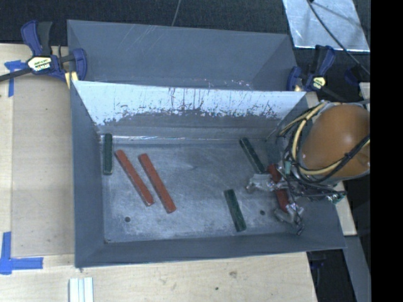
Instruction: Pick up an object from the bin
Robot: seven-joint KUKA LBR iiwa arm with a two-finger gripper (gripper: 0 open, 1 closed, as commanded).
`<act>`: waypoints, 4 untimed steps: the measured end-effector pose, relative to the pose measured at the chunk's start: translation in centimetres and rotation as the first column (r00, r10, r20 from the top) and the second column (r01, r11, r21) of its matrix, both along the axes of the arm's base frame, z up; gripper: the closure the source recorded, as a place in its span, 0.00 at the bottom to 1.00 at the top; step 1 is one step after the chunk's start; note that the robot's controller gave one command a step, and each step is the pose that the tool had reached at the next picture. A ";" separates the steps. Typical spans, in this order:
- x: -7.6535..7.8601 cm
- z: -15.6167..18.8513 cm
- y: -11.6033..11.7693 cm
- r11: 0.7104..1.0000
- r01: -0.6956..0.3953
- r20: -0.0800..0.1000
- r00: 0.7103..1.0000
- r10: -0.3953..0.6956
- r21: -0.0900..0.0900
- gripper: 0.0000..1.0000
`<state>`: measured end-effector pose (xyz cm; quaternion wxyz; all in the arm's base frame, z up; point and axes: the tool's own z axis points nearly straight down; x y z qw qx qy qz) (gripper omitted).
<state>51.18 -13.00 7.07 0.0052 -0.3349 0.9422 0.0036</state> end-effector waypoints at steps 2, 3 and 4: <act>6.4 5.0 5.4 0.999 -0.049 0.007 0.999 0.050 -0.009 0.00; -0.3 1.3 1.6 1.000 -0.020 -0.003 1.000 0.020 -0.009 0.00; 3.1 0.0 1.8 0.987 -0.163 -0.005 0.987 0.163 -0.010 1.00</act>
Offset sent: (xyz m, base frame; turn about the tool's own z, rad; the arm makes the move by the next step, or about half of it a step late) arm 0.0156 0.0506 0.0206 0.0545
